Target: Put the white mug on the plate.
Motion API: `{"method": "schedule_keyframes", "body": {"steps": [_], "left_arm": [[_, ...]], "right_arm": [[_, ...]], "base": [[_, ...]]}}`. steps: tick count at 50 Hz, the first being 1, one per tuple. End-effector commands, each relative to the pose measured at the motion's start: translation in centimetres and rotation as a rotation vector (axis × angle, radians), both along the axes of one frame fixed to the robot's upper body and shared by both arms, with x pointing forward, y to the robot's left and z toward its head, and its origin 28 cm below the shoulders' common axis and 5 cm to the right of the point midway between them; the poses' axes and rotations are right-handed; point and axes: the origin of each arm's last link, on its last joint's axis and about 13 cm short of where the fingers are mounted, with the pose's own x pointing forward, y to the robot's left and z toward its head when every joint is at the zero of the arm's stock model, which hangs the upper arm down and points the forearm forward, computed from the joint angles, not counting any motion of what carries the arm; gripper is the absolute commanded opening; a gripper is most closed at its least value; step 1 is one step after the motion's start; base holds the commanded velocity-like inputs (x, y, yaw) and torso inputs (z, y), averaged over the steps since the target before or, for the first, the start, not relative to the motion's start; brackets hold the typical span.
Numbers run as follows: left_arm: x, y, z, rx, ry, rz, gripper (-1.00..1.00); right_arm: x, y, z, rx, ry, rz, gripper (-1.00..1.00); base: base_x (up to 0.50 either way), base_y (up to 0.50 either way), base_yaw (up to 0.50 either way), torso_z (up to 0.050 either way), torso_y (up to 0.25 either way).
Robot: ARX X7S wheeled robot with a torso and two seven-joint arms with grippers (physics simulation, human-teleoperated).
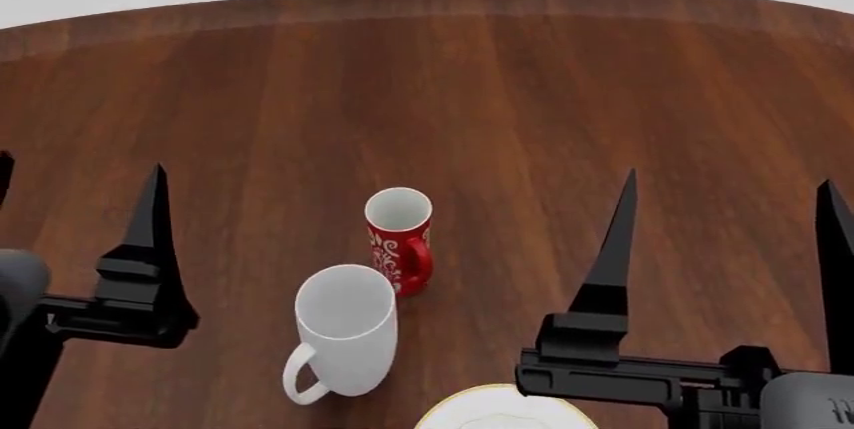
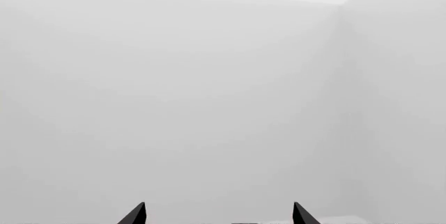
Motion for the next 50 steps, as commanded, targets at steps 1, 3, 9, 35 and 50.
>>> {"method": "schedule_keyframes", "body": {"steps": [1, 3, 9, 35, 50], "left_arm": [[0.1, -0.4, 0.4, 0.031, 0.007, -0.035, 1.00], [0.1, -0.5, 0.6, 0.038, 0.009, -0.044, 1.00], [0.0, -0.8, 0.8, 0.075, 0.020, -0.071, 1.00], [1.0, -1.3, 1.1, 0.179, 0.200, -0.194, 1.00], [1.2, -0.9, 1.9, 0.225, 0.295, -0.260, 1.00]], "right_arm": [[0.0, 0.0, -0.2, 0.003, 0.004, 0.000, 1.00], [0.0, -0.1, -0.2, 0.004, 0.005, 0.000, 1.00], [-0.3, -0.1, -0.3, 0.006, 0.006, 0.000, 1.00], [-0.5, -0.3, -0.5, 0.012, 0.014, -0.002, 1.00], [-0.5, -0.4, -0.9, 0.017, 0.017, -0.006, 1.00]], "base": [[0.00, 0.00, 0.00, 0.000, 0.000], [0.00, 0.00, 0.00, 0.000, 0.000], [0.00, 0.00, 0.00, 0.000, 0.000], [0.00, 0.00, 0.00, 0.000, 0.000], [0.00, 0.00, 0.00, 0.000, 0.000]]}}
